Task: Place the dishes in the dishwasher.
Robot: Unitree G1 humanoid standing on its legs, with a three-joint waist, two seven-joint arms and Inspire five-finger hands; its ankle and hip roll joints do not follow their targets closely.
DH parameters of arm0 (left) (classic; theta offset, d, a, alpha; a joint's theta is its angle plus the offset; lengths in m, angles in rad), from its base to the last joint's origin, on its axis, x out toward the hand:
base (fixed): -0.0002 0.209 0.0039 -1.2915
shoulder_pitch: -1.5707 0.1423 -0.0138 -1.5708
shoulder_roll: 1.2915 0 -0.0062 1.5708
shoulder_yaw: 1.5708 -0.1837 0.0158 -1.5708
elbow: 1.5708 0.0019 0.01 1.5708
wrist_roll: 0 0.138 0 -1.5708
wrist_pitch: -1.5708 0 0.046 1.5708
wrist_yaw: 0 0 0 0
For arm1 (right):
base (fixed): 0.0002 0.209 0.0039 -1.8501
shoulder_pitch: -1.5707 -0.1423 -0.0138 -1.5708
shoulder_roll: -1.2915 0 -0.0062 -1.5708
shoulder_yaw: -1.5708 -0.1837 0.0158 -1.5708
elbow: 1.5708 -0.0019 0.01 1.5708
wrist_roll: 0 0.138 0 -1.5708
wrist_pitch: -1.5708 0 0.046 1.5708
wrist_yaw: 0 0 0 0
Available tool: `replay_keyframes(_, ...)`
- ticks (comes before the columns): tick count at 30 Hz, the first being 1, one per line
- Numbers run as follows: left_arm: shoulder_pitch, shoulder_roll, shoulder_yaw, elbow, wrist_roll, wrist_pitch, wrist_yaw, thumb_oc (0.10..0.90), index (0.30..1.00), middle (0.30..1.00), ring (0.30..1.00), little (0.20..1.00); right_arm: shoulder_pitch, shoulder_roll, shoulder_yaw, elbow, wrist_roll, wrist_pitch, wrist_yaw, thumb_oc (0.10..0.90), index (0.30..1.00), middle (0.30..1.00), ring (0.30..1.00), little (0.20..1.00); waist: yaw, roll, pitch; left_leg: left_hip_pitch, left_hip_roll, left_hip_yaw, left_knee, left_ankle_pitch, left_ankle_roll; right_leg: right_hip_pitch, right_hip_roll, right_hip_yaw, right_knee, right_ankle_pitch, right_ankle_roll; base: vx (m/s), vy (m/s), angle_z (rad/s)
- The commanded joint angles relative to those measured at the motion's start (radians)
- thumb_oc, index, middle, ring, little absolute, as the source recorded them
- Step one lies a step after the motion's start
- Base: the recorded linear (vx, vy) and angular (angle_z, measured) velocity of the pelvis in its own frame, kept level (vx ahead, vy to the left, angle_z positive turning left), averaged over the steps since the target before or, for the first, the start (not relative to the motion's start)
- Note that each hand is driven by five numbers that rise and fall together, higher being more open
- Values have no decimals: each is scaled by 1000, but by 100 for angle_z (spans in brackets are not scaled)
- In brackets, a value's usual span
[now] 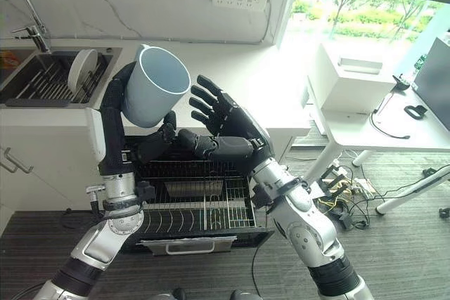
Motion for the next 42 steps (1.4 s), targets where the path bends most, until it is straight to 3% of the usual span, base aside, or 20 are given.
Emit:
replay_keyframes(1,-84,19,-9,-29,67,-102,61,400,300,300,300,300,-73,35,-37,-37,-22,-84,-11,800,900,900,900,900,16,-22,-83,33,10,0,44,-177,-20,-26,3,10,48,-106,60,0,0,0)
replay_keyframes(13,-85,13,-27,-39,70,-103,95,400,300,300,300,300,-95,33,-40,11,-48,-113,-73,800,900,900,900,900,18,-22,-79,38,5,2,44,-181,-14,-23,0,11,48,-103,62,0,0,0)
replay_keyframes(42,-92,12,-100,-10,35,-89,-6,400,300,300,300,300,-181,45,-21,-25,-9,-123,-71,800,900,900,900,900,26,-17,-73,34,5,-4,44,-179,-13,-22,3,8,48,-108,60,-2,0,0)
